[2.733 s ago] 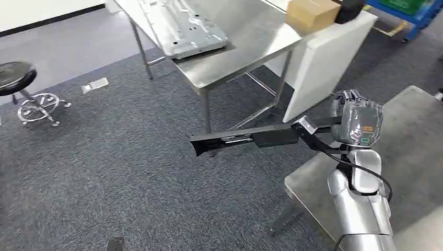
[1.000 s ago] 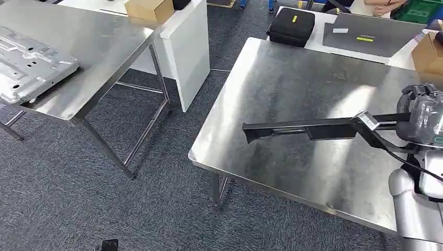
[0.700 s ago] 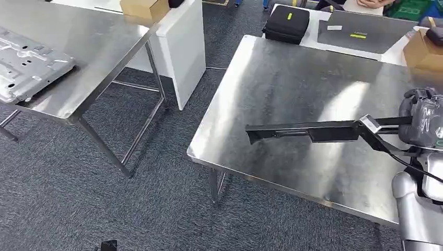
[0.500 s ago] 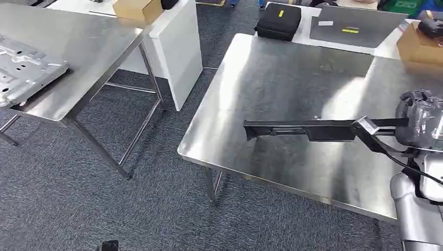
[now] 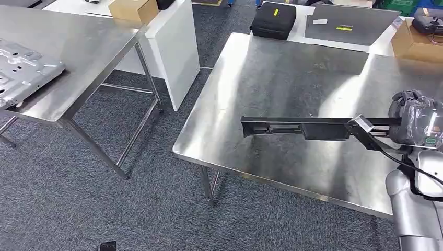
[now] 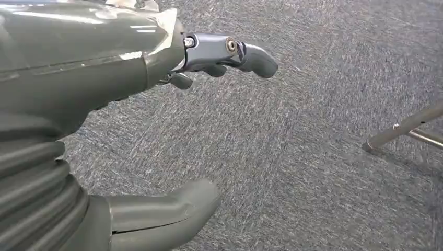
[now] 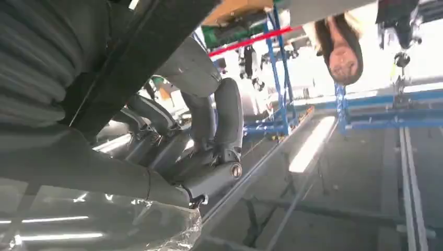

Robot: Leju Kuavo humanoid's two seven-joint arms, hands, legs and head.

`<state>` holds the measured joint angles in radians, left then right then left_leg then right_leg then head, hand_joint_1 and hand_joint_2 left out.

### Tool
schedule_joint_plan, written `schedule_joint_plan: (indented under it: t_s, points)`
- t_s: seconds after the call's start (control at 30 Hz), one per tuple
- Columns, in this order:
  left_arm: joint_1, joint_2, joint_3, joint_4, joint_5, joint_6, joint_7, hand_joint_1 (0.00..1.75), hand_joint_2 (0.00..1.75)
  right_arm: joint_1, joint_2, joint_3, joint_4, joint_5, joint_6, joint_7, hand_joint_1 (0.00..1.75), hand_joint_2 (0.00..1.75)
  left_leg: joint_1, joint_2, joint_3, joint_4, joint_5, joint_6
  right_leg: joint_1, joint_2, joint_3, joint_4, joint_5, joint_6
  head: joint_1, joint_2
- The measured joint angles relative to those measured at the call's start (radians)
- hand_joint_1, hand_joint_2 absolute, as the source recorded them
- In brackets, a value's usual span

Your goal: Take the parts from the cabinet and place them on the table.

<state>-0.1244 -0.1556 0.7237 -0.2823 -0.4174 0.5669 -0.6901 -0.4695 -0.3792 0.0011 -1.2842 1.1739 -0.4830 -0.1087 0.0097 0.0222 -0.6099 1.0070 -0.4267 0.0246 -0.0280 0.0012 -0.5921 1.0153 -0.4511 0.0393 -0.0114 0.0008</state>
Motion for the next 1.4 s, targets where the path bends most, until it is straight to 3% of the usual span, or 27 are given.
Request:
schedule_joint_plan:
  t_s: [0.1, 0.33, 0.77, 0.93, 1.2, 1.4]
  points:
    - [0.000, 0.001, -0.018, 0.000, 0.020, 0.000, 0.000, 0.00, 1.75, -0.077, -0.015, 0.001, 0.111, -0.025, 0.026, -0.026, 1.75, 1.75, -0.002, -0.001, -0.002, 0.000, 0.002, -0.009, 0.000, 0.000, -0.002, 0.000, 0.000, 0.000, 0.000, 0.000]
    - [0.001, 0.008, -0.053, 0.000, 0.037, -0.004, 0.000, 0.00, 1.75, -0.220, -0.047, 0.003, 0.348, -0.056, 0.045, -0.072, 1.75, 1.75, -0.011, -0.003, -0.006, 0.005, 0.002, -0.007, -0.002, -0.002, -0.004, 0.000, 0.002, 0.003, 0.000, 0.000]
    - [0.002, 0.018, -0.082, 0.000, 0.070, -0.001, 0.000, 0.00, 1.75, -0.338, -0.078, 0.019, 0.552, -0.055, 0.036, -0.091, 1.75, 1.75, -0.018, -0.003, -0.008, 0.008, -0.001, 0.001, -0.003, -0.002, -0.005, 0.000, 0.003, 0.006, 0.000, 0.000]
    - [0.003, 0.024, -0.106, 0.000, 0.082, -0.001, 0.000, 0.00, 1.75, -0.372, -0.105, 0.022, 0.629, -0.073, -0.005, -0.099, 1.75, 1.75, -0.019, -0.003, -0.010, 0.009, -0.001, 0.001, -0.003, -0.002, -0.005, 0.000, 0.003, 0.006, 0.000, 0.000]
    - [0.002, 0.029, -0.135, 0.000, 0.094, 0.002, 0.000, 0.00, 1.75, -0.387, -0.157, 0.018, 0.685, -0.111, -0.062, -0.114, 1.75, 1.75, -0.019, -0.003, -0.011, 0.010, -0.001, 0.003, -0.003, -0.002, -0.006, 0.000, 0.003, 0.006, 0.000, 0.000]
    - [0.003, 0.032, -0.151, 0.000, 0.108, 0.003, 0.000, 0.00, 1.75, -0.395, -0.174, 0.017, 0.709, -0.103, -0.061, -0.121, 1.75, 1.75, -0.019, -0.003, -0.011, 0.010, -0.001, 0.004, -0.004, -0.002, -0.007, 0.000, 0.004, 0.007, 0.000, 0.000]
